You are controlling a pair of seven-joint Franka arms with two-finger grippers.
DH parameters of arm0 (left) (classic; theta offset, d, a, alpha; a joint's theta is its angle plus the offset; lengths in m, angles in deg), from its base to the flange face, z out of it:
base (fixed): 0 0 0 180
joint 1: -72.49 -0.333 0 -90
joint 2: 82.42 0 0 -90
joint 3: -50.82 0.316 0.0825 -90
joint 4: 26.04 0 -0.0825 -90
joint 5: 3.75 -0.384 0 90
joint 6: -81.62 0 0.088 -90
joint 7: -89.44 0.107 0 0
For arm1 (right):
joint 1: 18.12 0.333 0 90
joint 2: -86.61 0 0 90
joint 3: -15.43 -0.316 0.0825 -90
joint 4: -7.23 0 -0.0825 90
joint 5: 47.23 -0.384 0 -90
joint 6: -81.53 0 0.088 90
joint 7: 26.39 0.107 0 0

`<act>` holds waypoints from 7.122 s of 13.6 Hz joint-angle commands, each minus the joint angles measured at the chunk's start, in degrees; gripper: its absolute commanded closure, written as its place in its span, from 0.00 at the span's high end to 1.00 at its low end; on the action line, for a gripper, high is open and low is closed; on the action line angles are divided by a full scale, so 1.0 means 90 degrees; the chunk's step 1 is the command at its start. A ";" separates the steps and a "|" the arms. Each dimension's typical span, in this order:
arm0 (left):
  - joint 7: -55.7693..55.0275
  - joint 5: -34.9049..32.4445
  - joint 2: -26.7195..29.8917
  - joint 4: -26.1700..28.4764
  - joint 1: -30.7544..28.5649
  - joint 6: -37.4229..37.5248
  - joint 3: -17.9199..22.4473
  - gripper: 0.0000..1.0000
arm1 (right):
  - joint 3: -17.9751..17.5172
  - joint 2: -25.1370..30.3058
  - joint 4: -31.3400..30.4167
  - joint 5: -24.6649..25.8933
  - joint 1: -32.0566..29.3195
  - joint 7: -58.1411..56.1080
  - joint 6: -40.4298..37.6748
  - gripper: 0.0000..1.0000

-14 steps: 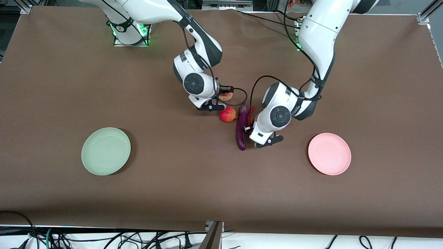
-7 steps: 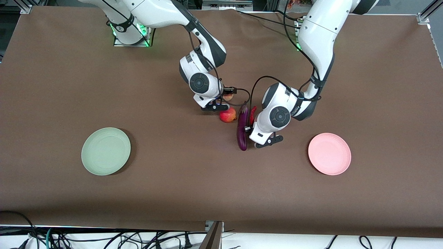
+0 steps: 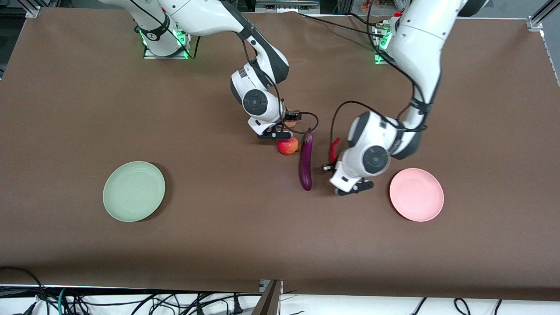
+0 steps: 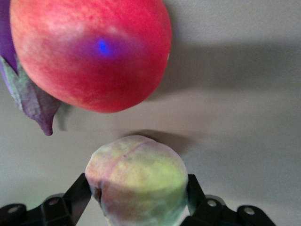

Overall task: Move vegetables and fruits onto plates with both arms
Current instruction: 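Carry the chili to the pink plate while the right gripper carries the peach, then release the chili and peach onto their plates with both grippers, then grasp the purple eggplant with the left gripper while the right gripper grasps the pomegranate, then lower the eggplant onto the pink plate and open the left gripper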

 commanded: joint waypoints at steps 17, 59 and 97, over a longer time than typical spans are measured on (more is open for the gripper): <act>0.3898 -0.1576 -0.0693 -0.0822 -0.2038 -0.0180 0.0175 0.00 | 0.4077 0.0464 0.0887 0.0669 -0.1498 -0.6471 -0.2638 0.20; -0.0811 -0.0551 -0.0889 -0.1358 -0.0074 0.0297 -0.0587 0.00 | 0.4037 -0.0534 0.2235 -0.1978 -0.0918 -0.4468 -0.3427 0.99; 0.3810 -0.2015 0.1393 -0.2042 -0.2205 0.2981 -0.0382 1.00 | 0.4008 -0.1471 0.2216 -0.0493 0.3001 0.1415 -0.0887 0.30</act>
